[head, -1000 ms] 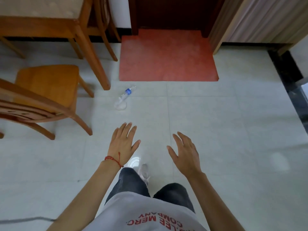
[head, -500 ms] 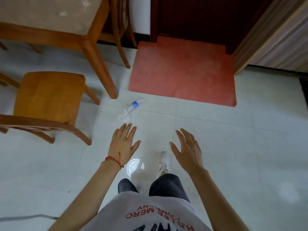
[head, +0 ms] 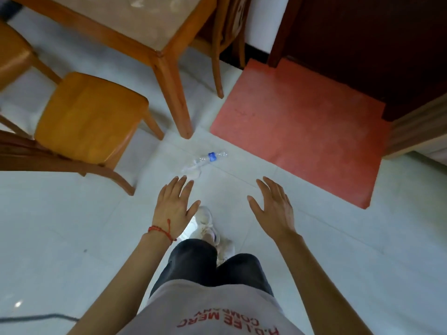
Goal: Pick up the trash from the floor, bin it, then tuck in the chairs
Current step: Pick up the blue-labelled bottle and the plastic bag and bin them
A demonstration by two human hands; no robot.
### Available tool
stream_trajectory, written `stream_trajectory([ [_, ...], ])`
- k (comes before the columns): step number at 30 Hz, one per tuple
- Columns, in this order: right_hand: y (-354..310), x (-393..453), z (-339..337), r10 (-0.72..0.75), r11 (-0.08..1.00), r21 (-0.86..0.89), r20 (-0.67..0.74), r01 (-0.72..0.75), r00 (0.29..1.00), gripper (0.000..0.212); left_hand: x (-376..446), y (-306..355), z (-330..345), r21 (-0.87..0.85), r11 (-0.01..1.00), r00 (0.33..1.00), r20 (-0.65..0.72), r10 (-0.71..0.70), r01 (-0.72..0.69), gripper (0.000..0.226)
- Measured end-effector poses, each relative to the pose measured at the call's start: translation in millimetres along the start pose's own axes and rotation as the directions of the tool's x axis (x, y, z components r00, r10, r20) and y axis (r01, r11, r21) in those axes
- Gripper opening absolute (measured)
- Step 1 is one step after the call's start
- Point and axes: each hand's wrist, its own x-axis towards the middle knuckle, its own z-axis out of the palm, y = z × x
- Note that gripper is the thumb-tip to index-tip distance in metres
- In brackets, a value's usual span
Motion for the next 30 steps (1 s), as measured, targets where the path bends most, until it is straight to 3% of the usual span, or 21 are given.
stream_trajectory([
  [18,-4,198,18,-0.157,0.987,0.007,0.199,0.159,0.967,0.049,144,-40,-4,-0.183,0.943,0.96,0.018,-0.279,0.278,0.076],
  [22,6,235,41,-0.224,0.973,0.014,0.295,0.23,0.929,0.051,169,-40,16,-0.276,0.888,0.921,-0.023,-0.388,0.368,0.075],
  [30,31,314,106,-0.328,0.943,0.03,0.268,0.333,0.906,0.048,218,-43,95,-0.465,0.716,0.8,-0.028,-0.6,0.521,0.077],
])
